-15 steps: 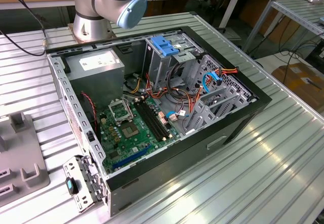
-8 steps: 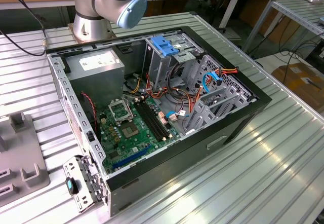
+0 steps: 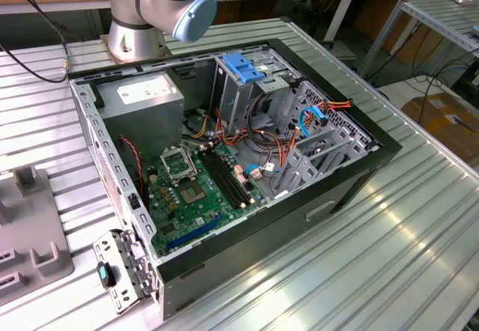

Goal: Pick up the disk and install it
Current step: 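Pick up the disk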

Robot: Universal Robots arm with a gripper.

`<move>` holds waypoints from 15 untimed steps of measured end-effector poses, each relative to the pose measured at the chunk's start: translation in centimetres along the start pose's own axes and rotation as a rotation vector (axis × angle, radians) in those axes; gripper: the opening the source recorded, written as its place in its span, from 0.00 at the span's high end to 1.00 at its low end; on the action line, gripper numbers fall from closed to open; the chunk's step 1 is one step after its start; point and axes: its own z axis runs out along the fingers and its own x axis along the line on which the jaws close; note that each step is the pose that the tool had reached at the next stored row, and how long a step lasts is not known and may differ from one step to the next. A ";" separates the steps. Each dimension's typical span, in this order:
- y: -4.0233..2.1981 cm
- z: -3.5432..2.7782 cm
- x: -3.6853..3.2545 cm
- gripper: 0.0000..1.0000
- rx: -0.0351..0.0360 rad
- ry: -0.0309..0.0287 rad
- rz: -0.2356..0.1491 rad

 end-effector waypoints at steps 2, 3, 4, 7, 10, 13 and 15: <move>0.00 0.00 0.00 0.89 0.0003 0.0005 -0.063; 0.00 0.00 0.00 0.89 0.0003 0.0007 -0.077; 0.00 0.01 0.00 0.89 0.0005 0.0007 -0.096; 0.00 0.01 0.00 0.89 0.0004 0.0011 -0.137; 0.00 0.01 0.00 0.89 0.0004 0.0012 -0.143; 0.00 0.01 0.00 0.89 0.0004 0.0011 -0.143; 0.00 0.01 0.00 0.89 0.0004 0.0012 -0.144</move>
